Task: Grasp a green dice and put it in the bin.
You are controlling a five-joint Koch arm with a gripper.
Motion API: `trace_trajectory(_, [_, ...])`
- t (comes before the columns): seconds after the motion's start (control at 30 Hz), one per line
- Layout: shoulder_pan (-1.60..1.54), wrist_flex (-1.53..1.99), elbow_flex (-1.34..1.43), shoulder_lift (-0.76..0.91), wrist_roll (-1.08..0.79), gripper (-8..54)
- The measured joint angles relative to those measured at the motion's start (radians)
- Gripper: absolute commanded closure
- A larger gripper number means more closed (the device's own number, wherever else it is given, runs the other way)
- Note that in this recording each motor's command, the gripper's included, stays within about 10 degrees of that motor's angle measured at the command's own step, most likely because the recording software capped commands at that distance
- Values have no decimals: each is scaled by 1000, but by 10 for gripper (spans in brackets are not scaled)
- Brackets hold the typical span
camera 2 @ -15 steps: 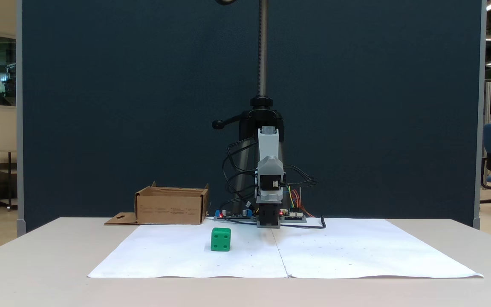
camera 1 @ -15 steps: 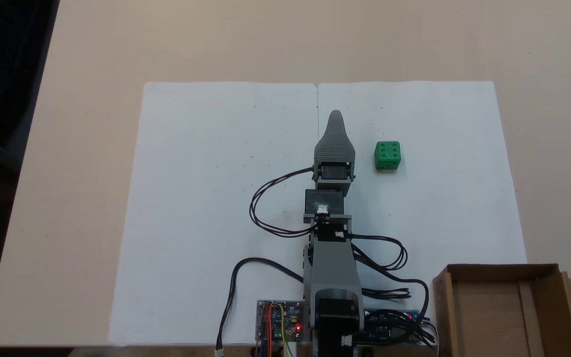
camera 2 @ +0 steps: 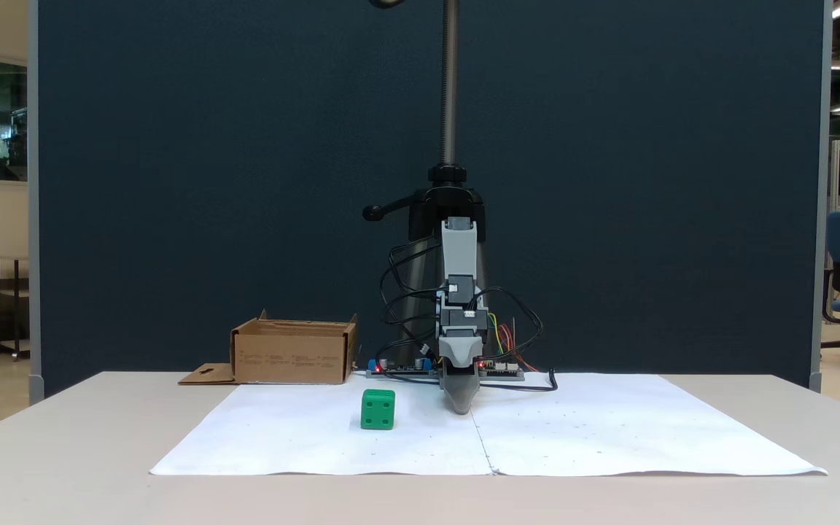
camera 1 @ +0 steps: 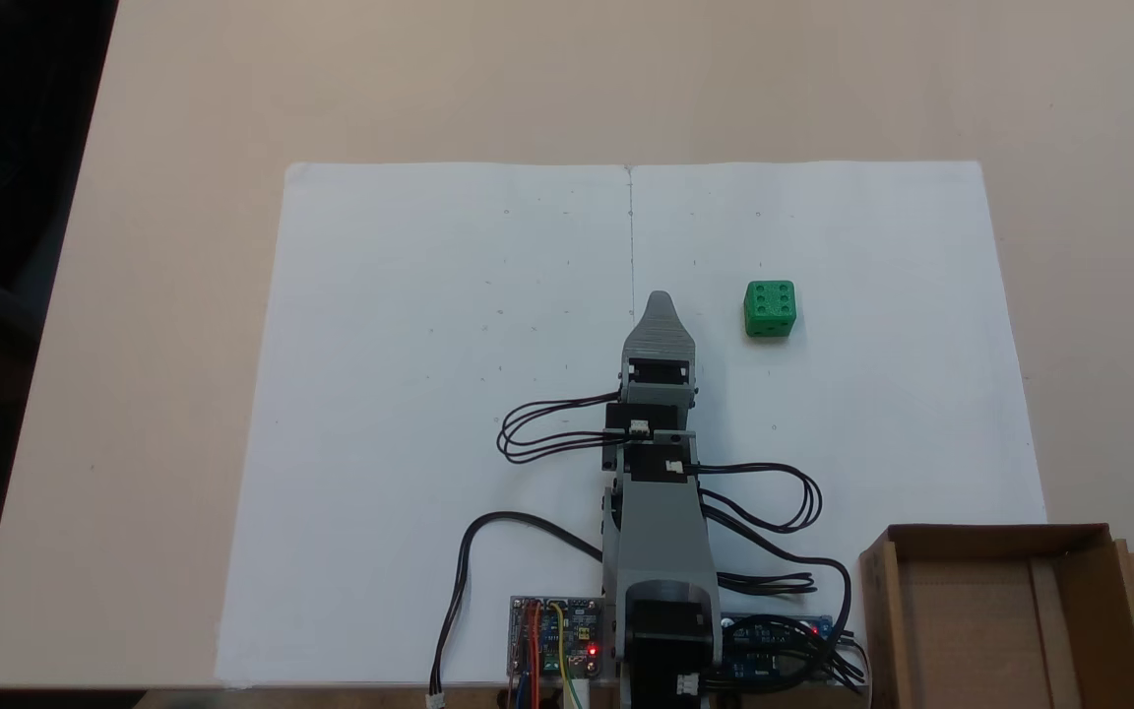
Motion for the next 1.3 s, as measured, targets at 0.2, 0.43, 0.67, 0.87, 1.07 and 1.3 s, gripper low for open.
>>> trace_trajectory(0.2, [0, 0, 0, 0, 0, 9])
trace_trajectory(0.43, [-20, 2, 0, 2, 2, 17])
trace_trajectory(0.67, [12, -52, 3, 6, 2, 15])
trace_trajectory(0.87, [12, -61, 2, 6, 5, 14])
trace_trajectory(1.07, [29, -209, 2, 6, 5, 18])
trace_trajectory(1.3, [44, -390, 2, 6, 5, 27])
